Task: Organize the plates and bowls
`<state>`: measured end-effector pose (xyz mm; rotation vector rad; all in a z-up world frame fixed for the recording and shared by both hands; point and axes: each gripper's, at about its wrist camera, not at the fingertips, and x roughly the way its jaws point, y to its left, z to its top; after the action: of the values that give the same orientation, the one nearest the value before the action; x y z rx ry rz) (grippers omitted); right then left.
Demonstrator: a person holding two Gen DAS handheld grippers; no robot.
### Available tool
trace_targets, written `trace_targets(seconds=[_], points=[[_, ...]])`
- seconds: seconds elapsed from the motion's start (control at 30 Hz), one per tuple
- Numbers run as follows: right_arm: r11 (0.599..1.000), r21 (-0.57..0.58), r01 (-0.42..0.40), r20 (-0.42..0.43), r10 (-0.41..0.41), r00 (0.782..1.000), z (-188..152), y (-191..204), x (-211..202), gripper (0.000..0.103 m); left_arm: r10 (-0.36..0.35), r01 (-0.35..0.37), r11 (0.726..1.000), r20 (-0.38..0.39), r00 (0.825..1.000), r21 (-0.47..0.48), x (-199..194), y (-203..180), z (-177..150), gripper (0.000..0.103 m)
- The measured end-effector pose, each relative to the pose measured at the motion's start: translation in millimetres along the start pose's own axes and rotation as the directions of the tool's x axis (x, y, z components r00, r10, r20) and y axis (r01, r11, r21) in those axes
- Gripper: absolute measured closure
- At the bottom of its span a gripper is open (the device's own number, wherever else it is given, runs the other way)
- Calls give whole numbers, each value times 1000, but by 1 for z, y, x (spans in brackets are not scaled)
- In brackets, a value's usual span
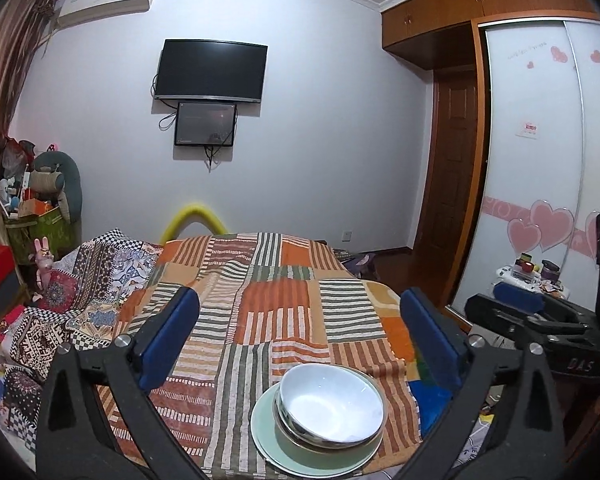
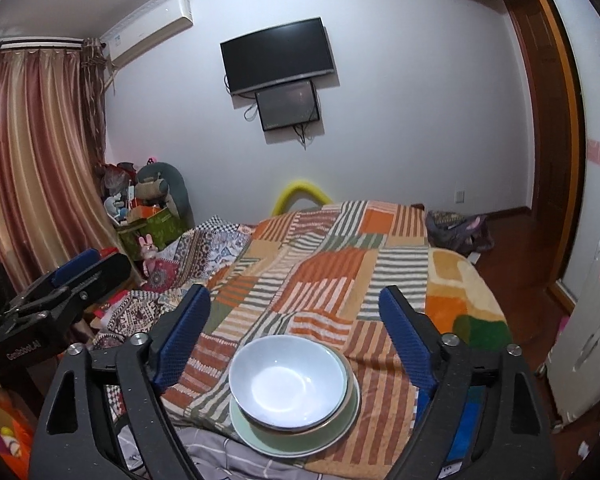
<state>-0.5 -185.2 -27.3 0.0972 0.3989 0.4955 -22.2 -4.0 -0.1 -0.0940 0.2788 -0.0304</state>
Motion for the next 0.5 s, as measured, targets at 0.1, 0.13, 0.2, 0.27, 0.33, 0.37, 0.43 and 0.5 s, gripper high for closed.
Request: trace_targets(seconds=[0.1,0.13,0.2,0.27,0.33,0.37,0.43,0.5], points=[[1000,-13,17,24,-17,1000,0,2,-5,4,1,-1,1000,-4,1000,-9,-1,3,-2,1],[1000,-14,22,31,-22,999,0,3,-5,1,1,-1,1000,-5,1000,-11,-2,3,-3,1],[1000,-15,23,36,-23,999,0,3,-5,1,1,-2,1000,-8,1000,-11,-3,3,-5,1],[1000,-15,23,35,-23,999,1,3,-4,1,2,-2,1000,-8,1000,-12,-4,4,-6,1],[1000,-15,26,35,-25,999,1,4,-3,1,1,-1,1000,-6,1000,-14,-5,4,-7,1],[1000,-14,26,35,-26,999,1,4,-4,1,0,0,1000,-4,1000,-15,-6,4,-7,1],[1000,-11,26,36,-25,999,0,3,-5,1,0,0,1000,-1,1000,-14,-7,5,-7,0],[1000,-9,25,37,-25,999,-1,1,-6,1,-1,1,1000,2,1000,-12,-8,5,-8,0]])
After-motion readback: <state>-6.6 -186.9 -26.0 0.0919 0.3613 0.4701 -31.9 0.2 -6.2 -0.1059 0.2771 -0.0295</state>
